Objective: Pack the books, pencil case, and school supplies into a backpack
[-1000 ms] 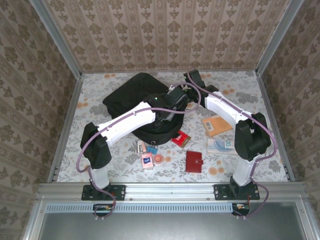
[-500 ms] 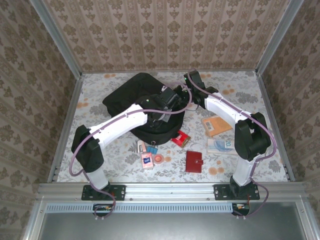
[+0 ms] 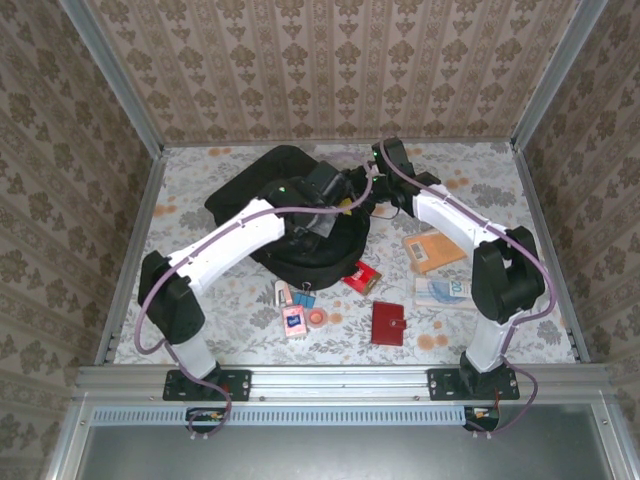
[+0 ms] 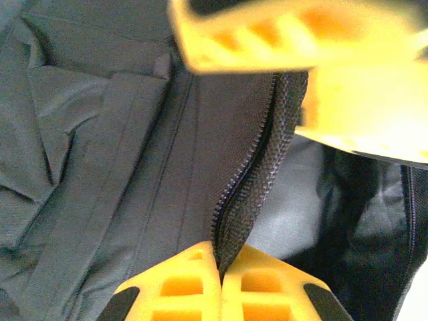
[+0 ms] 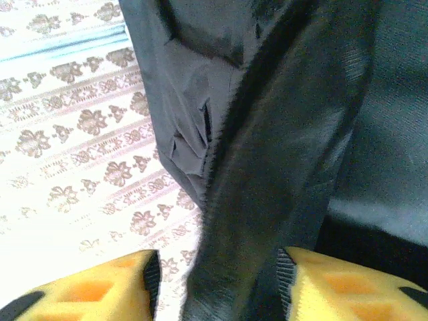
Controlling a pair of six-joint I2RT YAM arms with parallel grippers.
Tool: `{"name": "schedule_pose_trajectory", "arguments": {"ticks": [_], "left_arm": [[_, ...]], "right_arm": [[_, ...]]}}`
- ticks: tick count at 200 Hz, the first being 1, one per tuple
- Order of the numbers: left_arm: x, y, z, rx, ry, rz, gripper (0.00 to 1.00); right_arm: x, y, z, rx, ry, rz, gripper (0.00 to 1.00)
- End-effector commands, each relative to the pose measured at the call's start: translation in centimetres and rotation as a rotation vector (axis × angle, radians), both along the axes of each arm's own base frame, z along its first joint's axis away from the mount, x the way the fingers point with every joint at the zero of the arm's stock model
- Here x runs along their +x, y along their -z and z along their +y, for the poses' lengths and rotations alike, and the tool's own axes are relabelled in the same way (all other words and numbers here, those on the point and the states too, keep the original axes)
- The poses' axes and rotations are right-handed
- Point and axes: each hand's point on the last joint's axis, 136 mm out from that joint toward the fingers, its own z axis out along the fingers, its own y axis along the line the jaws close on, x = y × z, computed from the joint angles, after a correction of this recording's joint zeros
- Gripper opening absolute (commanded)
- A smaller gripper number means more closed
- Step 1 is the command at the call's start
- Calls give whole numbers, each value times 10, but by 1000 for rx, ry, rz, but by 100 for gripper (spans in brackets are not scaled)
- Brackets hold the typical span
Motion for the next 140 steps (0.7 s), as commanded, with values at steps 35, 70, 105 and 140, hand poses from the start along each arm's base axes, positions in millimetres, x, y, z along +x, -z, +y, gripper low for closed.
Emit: {"name": "schedule_pose_trajectory", "arguments": {"ticks": [35,70,105,140], "left_arm": [[14,-56,32,-211,1,21,0],[38,-78,47,-389,-64,45,0],[68,-104,60,-615,-146,43,0],[95,-118,74,-636,-216,-20,0]], "right_arm": [[-5,-48,-33,-131,-22,-270,79],[-22,-35,-65,-322,-20,-282,78],[-49,5,-93,-474,-55,-249,78],[-76,42,-111,-543,-121,-206,78]]}}
